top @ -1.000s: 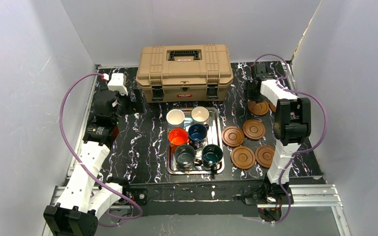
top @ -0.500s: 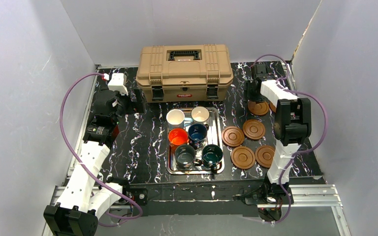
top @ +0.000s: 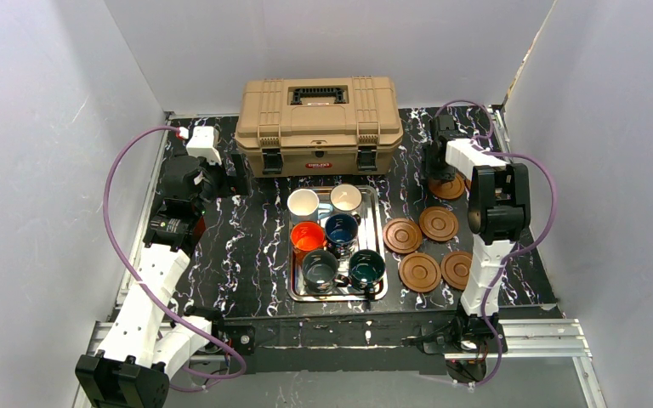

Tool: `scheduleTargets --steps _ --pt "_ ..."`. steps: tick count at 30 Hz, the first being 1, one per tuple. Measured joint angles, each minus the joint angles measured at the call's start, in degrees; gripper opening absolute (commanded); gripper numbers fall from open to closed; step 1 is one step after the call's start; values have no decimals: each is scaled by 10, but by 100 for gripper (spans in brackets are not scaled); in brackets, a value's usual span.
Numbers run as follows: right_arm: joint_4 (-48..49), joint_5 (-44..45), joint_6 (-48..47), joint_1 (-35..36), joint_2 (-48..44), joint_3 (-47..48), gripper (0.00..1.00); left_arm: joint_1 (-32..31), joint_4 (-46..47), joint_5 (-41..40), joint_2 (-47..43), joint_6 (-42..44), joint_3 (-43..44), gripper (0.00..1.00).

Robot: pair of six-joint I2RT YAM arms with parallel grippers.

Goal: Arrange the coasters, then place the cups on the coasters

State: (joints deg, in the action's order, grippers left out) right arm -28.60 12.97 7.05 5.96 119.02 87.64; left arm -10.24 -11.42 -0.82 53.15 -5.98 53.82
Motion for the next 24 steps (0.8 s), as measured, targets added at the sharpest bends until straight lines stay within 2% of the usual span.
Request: scheduleTargets --steps 8,24 --pt "2 3 0 0 2 -2 48 0 1 0 0 0 0 98" --pt "22 8 1 1 -11 -25 47 0 1 0 0 0 0 98"
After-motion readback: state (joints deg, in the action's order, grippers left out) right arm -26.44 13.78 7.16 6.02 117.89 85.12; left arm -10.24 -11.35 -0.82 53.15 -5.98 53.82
